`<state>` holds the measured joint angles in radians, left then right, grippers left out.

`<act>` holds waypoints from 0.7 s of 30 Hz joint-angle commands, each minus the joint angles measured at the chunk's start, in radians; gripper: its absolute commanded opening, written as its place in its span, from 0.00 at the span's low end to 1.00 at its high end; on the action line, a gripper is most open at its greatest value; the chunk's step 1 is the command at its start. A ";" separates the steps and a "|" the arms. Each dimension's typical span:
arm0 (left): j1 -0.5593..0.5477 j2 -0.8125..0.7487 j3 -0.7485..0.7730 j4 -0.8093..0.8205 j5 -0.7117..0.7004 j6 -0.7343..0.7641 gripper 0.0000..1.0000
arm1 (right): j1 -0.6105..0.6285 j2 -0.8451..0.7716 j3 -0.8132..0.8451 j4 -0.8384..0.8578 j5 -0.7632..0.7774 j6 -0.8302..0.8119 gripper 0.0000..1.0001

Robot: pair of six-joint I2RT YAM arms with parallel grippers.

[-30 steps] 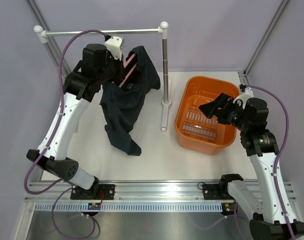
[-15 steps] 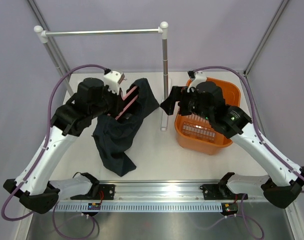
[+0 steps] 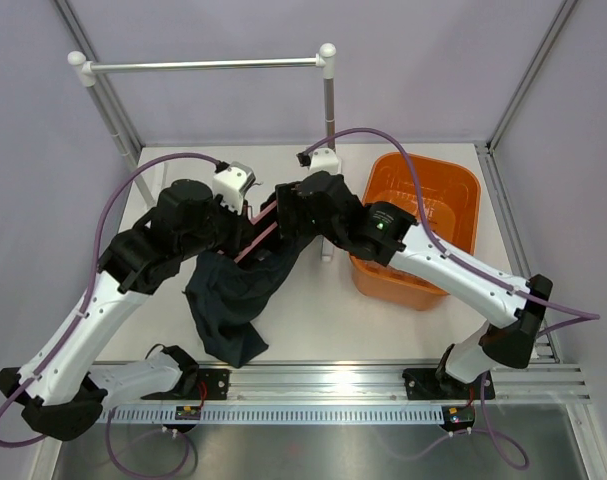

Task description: Remove the shorts from the hanger

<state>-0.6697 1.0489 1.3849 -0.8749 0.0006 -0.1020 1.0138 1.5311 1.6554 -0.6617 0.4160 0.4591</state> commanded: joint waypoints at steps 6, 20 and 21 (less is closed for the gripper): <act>-0.017 -0.046 0.009 0.059 0.064 -0.002 0.00 | 0.009 0.063 0.092 -0.018 0.144 0.013 0.84; -0.033 -0.078 -0.003 0.031 0.070 0.005 0.00 | 0.008 0.144 0.144 0.002 0.270 -0.002 0.36; -0.033 -0.079 -0.003 0.030 0.072 0.008 0.00 | 0.008 0.144 0.145 0.002 0.280 -0.008 0.29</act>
<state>-0.6926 1.0119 1.3727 -0.8932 0.0296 -0.1017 1.0183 1.6707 1.7489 -0.6926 0.5945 0.4507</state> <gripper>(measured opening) 0.049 0.327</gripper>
